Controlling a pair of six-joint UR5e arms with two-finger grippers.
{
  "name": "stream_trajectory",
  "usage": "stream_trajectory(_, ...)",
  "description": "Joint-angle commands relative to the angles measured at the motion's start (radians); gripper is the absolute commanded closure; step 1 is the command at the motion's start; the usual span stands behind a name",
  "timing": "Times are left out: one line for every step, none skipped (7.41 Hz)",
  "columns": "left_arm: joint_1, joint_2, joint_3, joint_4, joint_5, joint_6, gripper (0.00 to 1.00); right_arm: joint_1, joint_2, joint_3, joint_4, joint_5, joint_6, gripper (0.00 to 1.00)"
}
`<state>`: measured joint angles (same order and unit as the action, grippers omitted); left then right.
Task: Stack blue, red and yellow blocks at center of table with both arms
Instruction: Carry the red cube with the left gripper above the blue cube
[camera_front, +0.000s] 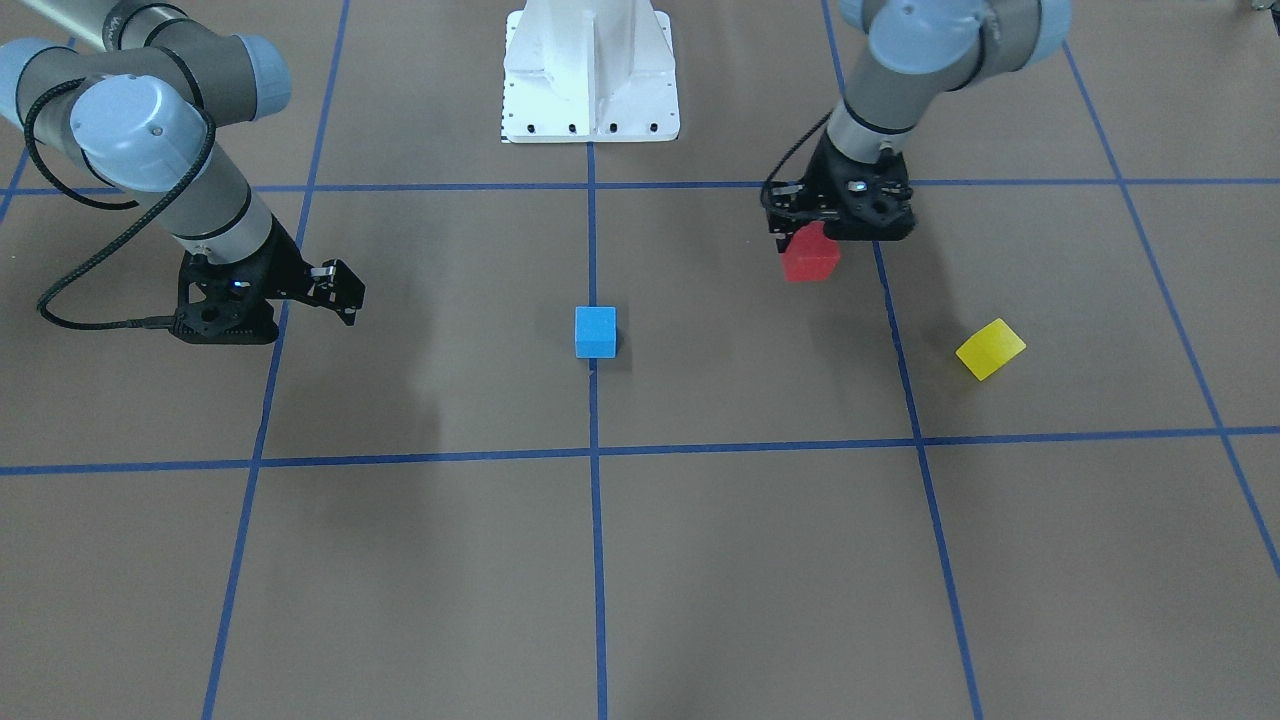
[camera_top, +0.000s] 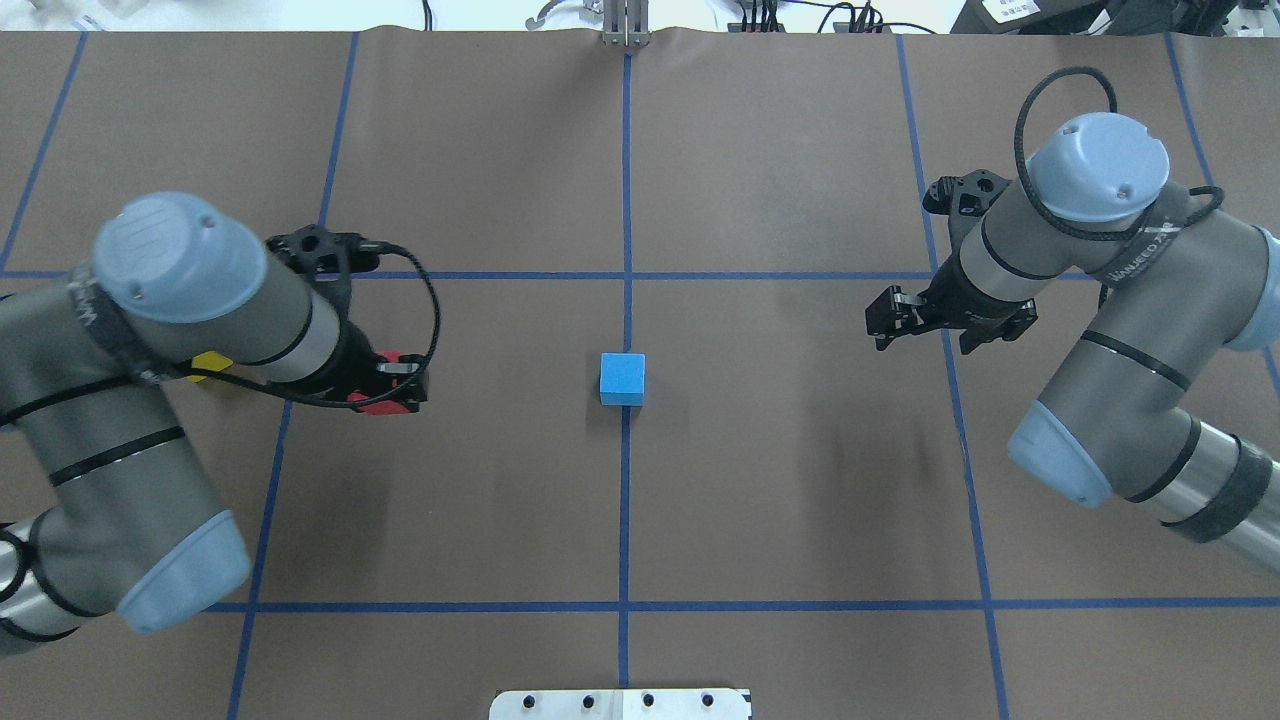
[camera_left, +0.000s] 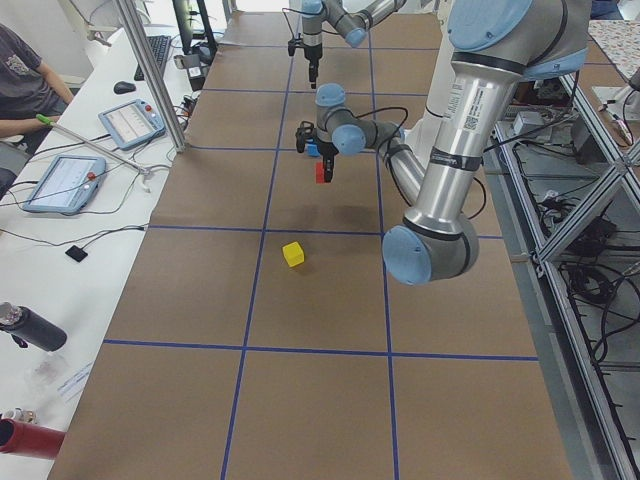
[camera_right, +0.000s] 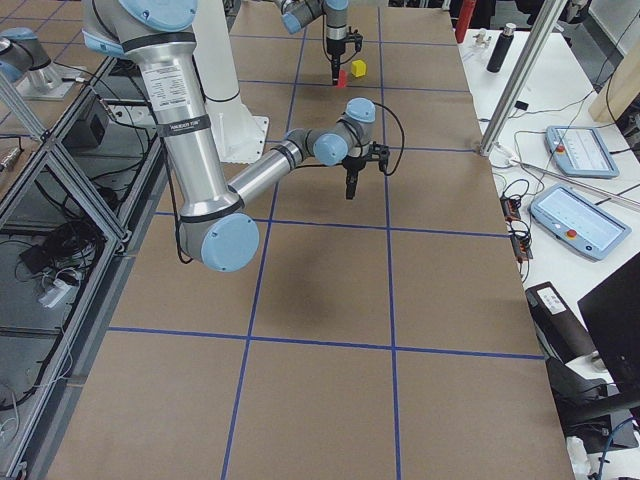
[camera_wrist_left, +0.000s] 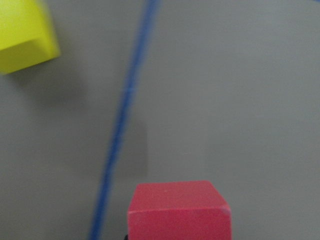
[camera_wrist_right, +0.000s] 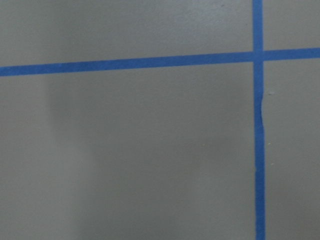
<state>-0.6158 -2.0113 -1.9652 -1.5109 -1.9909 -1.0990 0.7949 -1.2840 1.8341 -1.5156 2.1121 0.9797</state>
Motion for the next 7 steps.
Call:
stream_trajectory(0.008,-0.252,0.147,0.097,0.007,0.105,1.0,0.085,-0.064,0.0,0.0,0.014,-0.142,0.0)
stream_trajectory(0.016,-0.327,0.234,0.101,0.021,0.097,1.0,0.108,-0.093,0.0,0.0,0.013,-0.191,0.0)
stream_trajectory(0.018,-0.408,0.324,0.101,0.053,0.102,1.0,0.13,-0.107,-0.001,-0.001,0.011,-0.238,0.0)
stream_trajectory(0.018,-0.472,0.406,0.101,0.054,0.105,1.0,0.136,-0.113,-0.001,-0.001,0.014,-0.24,0.0)
stream_trajectory(0.021,-0.487,0.439,0.097,0.049,0.116,1.0,0.145,-0.118,-0.001,-0.001,0.014,-0.242,0.0)
stream_trajectory(0.028,-0.489,0.463,0.097,0.044,0.184,1.0,0.165,-0.139,0.0,-0.001,0.016,-0.268,0.0)
stream_trajectory(0.03,-0.497,0.482,0.097,0.02,0.214,1.0,0.19,-0.162,-0.001,-0.001,0.016,-0.326,0.0)
